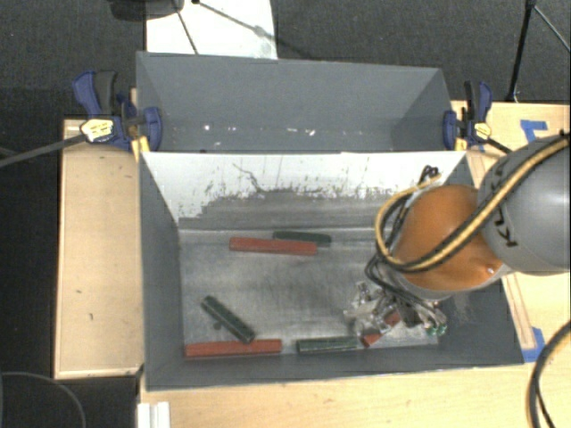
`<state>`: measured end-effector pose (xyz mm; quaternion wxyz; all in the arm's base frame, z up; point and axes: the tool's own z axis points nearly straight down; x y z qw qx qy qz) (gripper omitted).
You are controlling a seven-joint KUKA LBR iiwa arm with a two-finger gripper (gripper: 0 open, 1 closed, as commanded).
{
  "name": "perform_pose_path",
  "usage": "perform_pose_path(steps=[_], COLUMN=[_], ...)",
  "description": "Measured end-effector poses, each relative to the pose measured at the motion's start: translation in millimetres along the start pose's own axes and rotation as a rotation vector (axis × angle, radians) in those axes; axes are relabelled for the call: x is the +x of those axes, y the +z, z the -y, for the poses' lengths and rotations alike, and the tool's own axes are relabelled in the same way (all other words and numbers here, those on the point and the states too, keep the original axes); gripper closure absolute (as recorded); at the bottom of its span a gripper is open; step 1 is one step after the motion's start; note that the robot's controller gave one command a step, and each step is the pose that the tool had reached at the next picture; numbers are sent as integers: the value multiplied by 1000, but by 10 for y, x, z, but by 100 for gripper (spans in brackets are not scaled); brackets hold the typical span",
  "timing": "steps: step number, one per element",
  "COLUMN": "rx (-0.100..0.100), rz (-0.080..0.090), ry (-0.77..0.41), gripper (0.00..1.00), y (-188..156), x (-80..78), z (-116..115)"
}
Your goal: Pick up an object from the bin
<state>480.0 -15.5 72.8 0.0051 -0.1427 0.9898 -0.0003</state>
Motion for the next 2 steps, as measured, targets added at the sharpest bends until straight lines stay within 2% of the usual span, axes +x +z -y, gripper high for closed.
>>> perform_pose_path(steps=[1,2], rx=[-2,-3], rz=[-7,-8], ry=[-97,-96], gripper=[0,0], y=[-567,-563], x=[-124,-121], z=[136,134])
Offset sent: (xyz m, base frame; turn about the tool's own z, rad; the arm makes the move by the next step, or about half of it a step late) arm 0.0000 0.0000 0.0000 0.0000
